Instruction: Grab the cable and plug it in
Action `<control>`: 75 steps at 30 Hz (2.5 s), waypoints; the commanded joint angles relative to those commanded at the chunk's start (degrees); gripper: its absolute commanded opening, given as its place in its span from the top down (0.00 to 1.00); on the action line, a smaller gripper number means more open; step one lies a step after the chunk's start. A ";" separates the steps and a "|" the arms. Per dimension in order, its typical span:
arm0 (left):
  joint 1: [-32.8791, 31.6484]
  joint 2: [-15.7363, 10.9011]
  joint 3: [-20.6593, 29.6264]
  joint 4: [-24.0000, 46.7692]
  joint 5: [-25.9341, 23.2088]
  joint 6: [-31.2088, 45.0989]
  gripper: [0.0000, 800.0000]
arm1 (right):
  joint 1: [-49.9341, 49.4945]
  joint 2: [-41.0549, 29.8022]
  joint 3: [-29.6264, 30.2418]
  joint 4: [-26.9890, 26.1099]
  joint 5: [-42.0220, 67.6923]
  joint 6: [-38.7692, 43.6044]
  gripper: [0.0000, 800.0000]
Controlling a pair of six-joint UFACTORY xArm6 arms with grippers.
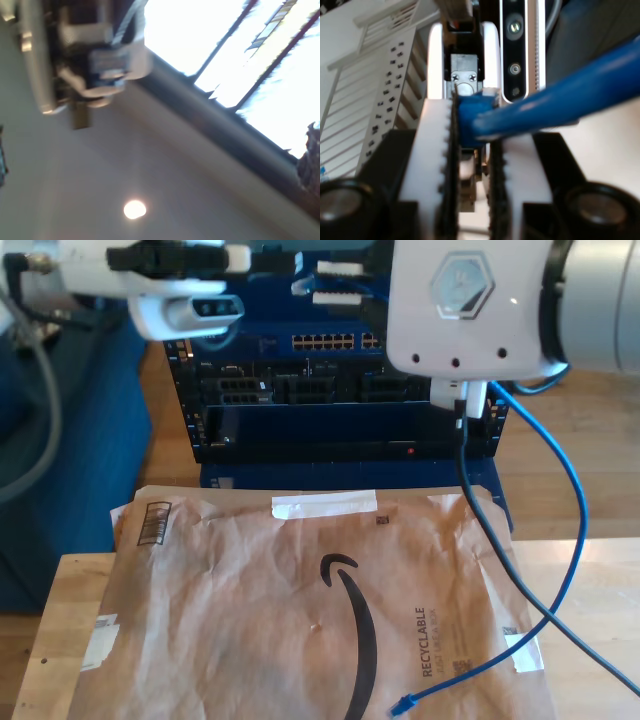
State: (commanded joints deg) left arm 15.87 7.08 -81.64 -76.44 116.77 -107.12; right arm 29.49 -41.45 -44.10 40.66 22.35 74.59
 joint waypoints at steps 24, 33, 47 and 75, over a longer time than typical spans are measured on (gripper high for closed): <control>16.35 -20.66 23.56 56.09 -1.41 25.67 0.00 | -12.13 4.57 20.48 -12.92 -28.92 -0.18 1.00; 33.58 -29.71 34.55 67.60 -1.32 43.34 0.00 | -10.99 8.09 22.51 -12.92 -38.95 -0.26 1.00; 59.16 -33.76 49.67 80.09 -18.20 72.18 0.00 | -7.12 15.82 22.68 -12.57 -44.92 -0.26 1.00; 73.05 -37.27 64.70 82.81 -34.20 87.74 0.00 | -6.24 21.01 20.40 -12.40 -44.92 -0.26 1.00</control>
State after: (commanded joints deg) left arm 88.92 -30.20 -16.93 6.37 82.57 -19.38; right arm 23.25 -20.44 -23.70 28.26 -22.57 74.33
